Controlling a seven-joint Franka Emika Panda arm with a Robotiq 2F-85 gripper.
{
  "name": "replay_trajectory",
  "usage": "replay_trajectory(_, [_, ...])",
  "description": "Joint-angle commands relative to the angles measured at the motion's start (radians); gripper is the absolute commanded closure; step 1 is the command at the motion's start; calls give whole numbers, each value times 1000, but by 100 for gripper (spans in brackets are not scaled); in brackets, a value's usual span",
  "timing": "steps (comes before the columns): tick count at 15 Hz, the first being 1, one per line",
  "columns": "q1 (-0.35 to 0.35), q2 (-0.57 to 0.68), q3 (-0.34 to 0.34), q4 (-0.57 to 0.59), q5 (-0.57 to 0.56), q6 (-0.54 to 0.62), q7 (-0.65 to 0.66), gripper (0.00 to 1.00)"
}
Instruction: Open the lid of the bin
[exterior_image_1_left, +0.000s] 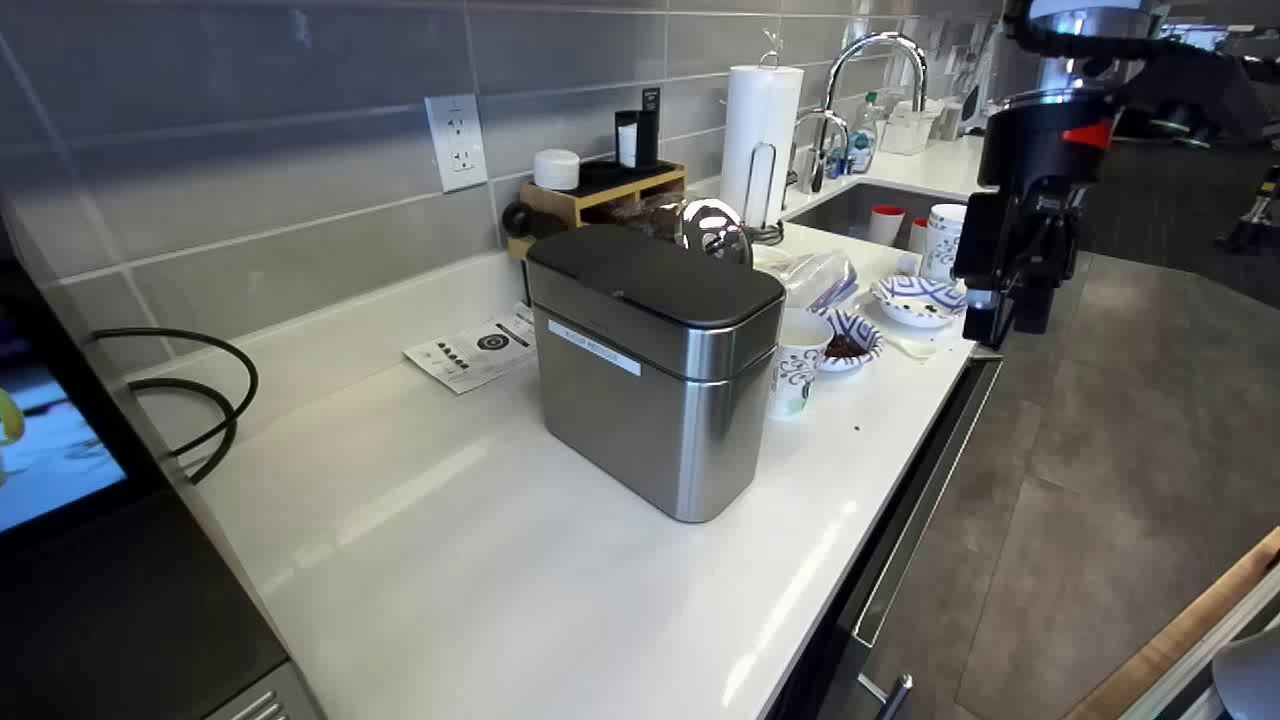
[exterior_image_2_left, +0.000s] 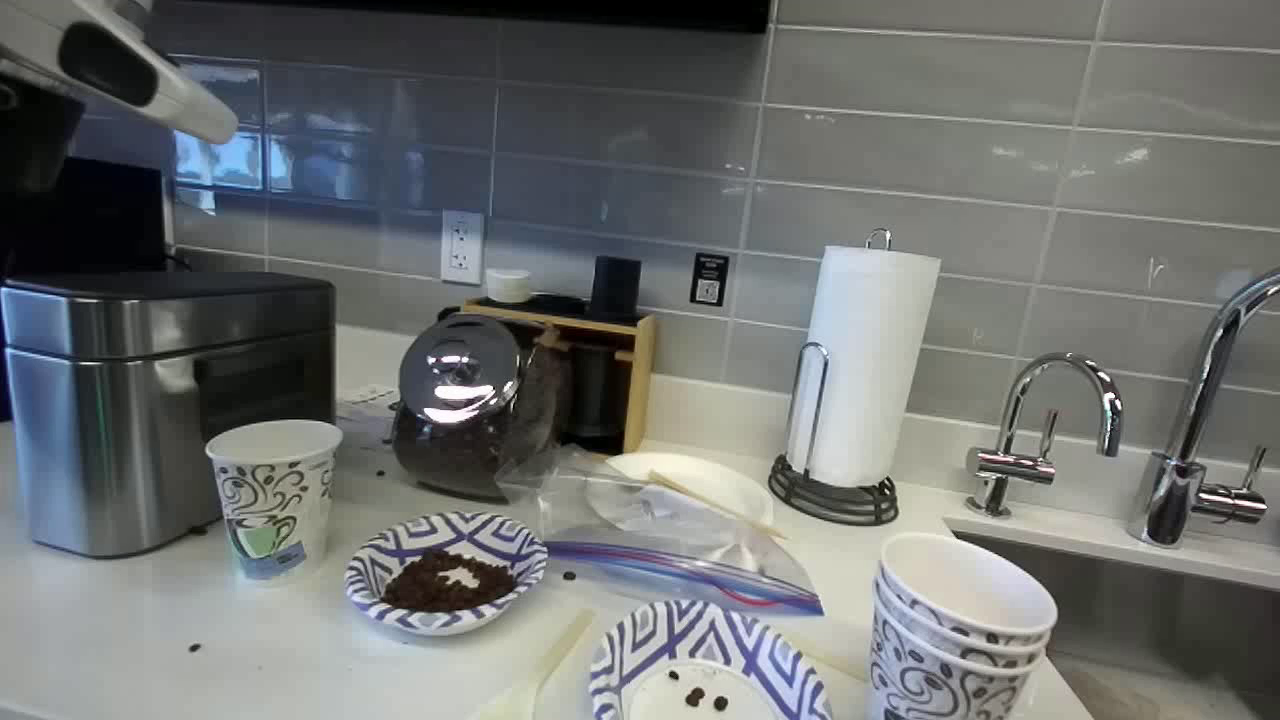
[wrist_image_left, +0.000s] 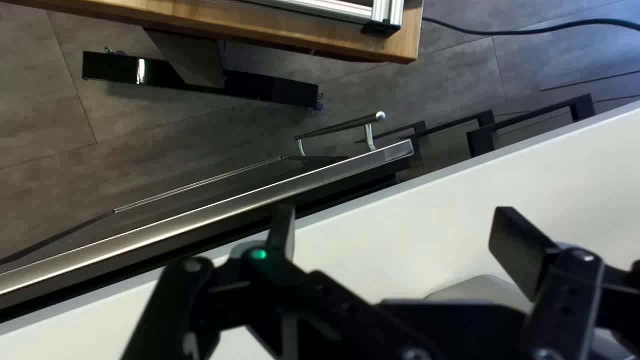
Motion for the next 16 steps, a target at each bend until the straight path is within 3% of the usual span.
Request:
replay_trajectory(1, [-16,-1,14,2,6,-6,-7,0])
replay_trajectory(7, [-16,-1,14,2,6,-6,-7,0])
replay_trajectory(10, [-27,98,78,152,-133,-109,51,0])
replay_trajectory(14, [-29,180,127,350,-318,-259,30,0])
replay_trajectory(16, [-20,215,159,424,-411,-273,25,0])
